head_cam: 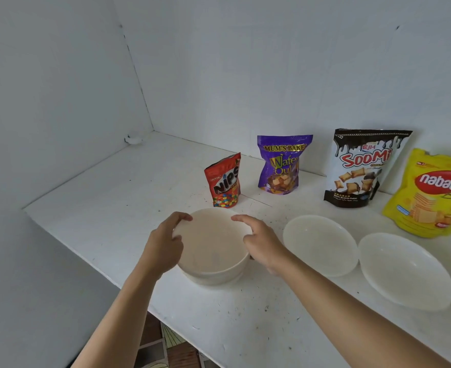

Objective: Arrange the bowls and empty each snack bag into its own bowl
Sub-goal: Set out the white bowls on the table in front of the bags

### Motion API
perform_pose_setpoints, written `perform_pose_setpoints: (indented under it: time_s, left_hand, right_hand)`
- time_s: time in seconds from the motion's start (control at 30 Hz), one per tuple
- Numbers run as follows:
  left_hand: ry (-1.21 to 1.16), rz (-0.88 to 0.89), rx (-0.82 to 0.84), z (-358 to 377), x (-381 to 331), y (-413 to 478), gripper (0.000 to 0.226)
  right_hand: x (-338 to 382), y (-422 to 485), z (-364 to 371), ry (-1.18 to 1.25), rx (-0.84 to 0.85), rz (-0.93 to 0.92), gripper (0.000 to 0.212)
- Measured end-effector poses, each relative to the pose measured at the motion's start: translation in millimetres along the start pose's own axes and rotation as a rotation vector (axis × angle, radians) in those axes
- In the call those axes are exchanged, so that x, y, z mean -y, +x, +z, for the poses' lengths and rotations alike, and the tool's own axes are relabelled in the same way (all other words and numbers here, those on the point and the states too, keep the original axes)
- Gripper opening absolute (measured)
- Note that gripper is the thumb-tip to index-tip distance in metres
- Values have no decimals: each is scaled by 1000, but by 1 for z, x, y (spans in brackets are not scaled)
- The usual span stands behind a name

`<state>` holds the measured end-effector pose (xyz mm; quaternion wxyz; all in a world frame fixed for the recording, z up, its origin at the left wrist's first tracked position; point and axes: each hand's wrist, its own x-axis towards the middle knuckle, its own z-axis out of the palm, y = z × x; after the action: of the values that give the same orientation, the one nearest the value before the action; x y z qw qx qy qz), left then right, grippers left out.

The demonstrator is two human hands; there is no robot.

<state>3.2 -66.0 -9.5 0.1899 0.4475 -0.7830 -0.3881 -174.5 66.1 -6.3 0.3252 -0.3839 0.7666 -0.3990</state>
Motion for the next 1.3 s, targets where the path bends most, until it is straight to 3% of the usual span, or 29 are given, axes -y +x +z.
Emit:
perform_pose_setpoints:
  time_s: [0.47, 0.83, 1.13, 1.3]
  left_hand:
    - [60, 96, -162, -7, 0, 4, 46]
    - [73, 89, -148, -4, -2, -10, 48]
    - [49, 217, -162, -30, -56, -5, 46]
    - [-6, 321, -55, -12, -88, -21, 44]
  right_hand:
    - [3, -6, 8, -157, -260, -120, 52]
    - [9, -14, 8, -314, -226, -194, 46]
    - [26, -23, -32, 12, -265, -239, 50]
    - [10, -48, -71, 192, -249, -230, 54]
